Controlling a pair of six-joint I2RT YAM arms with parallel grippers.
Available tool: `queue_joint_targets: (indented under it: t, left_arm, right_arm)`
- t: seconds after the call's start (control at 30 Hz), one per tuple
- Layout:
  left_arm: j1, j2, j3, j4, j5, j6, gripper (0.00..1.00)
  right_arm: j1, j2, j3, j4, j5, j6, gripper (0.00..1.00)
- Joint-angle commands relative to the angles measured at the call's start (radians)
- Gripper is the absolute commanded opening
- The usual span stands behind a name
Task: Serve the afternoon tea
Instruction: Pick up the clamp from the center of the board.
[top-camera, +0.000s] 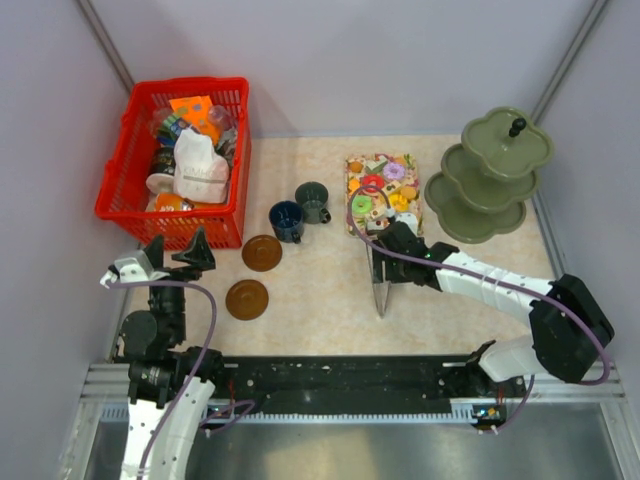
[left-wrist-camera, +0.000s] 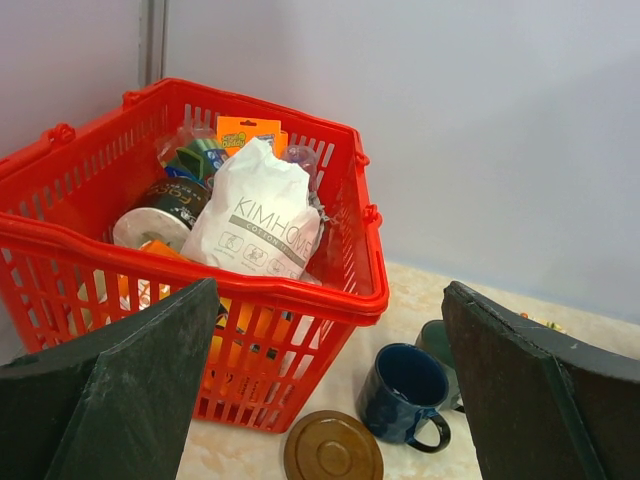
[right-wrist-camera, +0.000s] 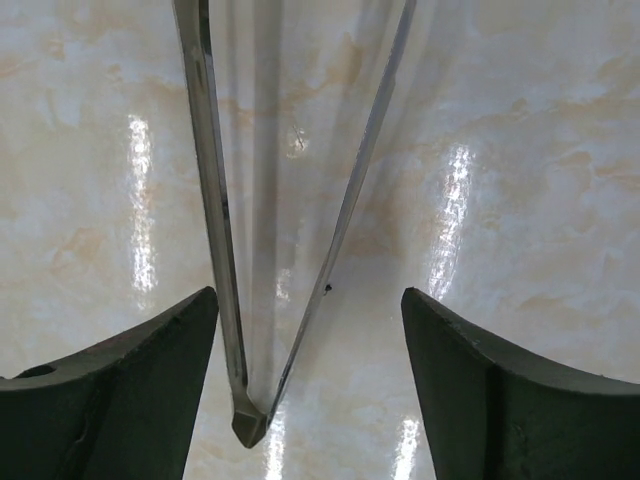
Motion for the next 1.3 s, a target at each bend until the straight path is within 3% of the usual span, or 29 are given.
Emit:
queue_joint_targets:
  t: [0.0, 0.03, 0.23, 0.57, 0.93, 1.27]
  left_arm:
    - [-0.005, 0.007, 0.035, 0.024, -0.004, -0.004, 0.99]
    - [-0.005, 0.005, 0.035, 0.024, -0.004, -0.006, 0.99]
    - [-0.011, 0.008, 0.035, 0.024, -0.006, -0.006, 0.99]
    - [-0.019, 0.012, 0.035, 0.025, -0.007, -0.002, 0.99]
    - [-0.022, 0.016, 0.032, 0.022, -0.015, -0.001, 0.99]
    - [-0.022, 0.025, 0.036, 0.025, 0.005, -0.024, 0.99]
  right_arm:
    - [0.008, -0.001, 0.016, 0.033, 0.053, 0.041, 0.64]
    - [0.011, 0.007, 0.019, 0.033, 0.066, 0.048, 0.59]
    - [-0.006, 0.054, 0.044, 0.044, 0.132, 0.077, 0.51]
    - [-0.052, 0.125, 0.016, 0.148, 0.103, 0.126, 0.30]
    - [-0.058, 0.119, 0.012, 0.130, 0.131, 0.153, 0.00]
    - [-0.049, -0.031, 0.000, 0.039, 0.180, 0.141, 0.00]
